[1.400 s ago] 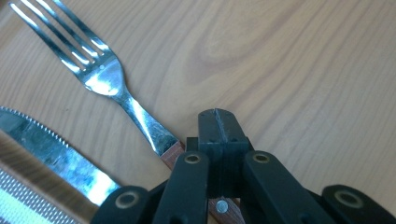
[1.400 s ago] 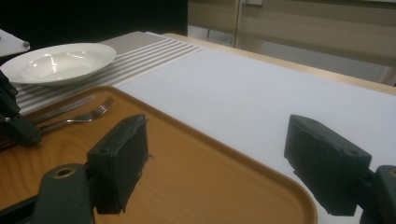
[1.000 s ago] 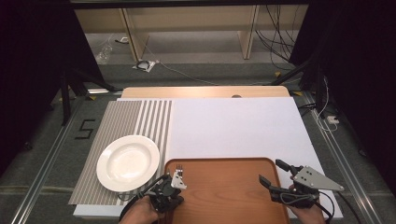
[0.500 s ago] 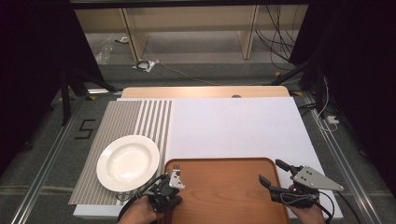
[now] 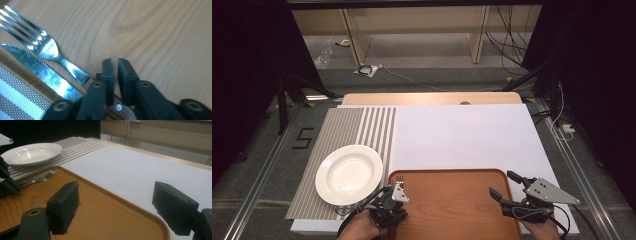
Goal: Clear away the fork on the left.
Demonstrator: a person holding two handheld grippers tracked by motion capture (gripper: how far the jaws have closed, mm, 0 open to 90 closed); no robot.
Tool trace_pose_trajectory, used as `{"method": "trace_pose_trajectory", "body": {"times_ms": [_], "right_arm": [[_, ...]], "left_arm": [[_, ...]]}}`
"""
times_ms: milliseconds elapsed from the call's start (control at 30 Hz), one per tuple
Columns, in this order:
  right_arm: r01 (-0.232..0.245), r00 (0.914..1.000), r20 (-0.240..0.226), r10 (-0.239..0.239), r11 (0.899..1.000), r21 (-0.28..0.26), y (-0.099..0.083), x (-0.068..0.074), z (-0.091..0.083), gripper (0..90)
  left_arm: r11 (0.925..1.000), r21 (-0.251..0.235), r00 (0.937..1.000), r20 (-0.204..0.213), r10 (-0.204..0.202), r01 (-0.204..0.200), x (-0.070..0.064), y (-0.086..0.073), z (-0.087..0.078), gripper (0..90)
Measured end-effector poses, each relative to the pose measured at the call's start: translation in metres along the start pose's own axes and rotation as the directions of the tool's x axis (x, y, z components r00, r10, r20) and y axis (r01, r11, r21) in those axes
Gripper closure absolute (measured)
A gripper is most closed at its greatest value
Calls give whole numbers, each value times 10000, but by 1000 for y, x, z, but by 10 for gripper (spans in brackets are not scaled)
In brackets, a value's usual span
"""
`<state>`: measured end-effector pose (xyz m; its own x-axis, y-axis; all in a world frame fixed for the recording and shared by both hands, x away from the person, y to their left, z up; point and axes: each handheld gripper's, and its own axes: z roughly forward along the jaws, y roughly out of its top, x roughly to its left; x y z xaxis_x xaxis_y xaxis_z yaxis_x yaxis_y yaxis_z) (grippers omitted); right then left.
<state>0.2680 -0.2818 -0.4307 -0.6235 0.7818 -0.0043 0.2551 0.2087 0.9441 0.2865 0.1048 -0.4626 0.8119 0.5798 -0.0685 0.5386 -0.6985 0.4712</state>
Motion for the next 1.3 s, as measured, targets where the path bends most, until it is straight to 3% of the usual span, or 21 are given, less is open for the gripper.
{"method": "trace_pose_trajectory", "body": {"times_ms": [333,500,767,967,1300], "right_arm": [[17,10000,0,-17,10000,10,0,0,0,224],[6,10000,1,-6,10000,-8,0,0,0,224],[20,10000,-6,-20,10000,-21,0,0,-1,224],[34,10000,8,-34,10000,10,0,0,-1,224],[34,10000,9,-34,10000,-8,0,0,-1,224]], "left_arm": [[9965,-722,9988,-221,-432,415,1,3,-10,517],[9896,-1229,9951,-552,-823,750,3,4,-17,413],[9733,-2022,9881,-851,-1277,1084,8,2,-28,332],[9649,-2296,9816,-1102,-1562,1278,13,-1,-35,295],[9400,-2941,9643,-1439,-2225,1730,22,-6,-46,233]]}}
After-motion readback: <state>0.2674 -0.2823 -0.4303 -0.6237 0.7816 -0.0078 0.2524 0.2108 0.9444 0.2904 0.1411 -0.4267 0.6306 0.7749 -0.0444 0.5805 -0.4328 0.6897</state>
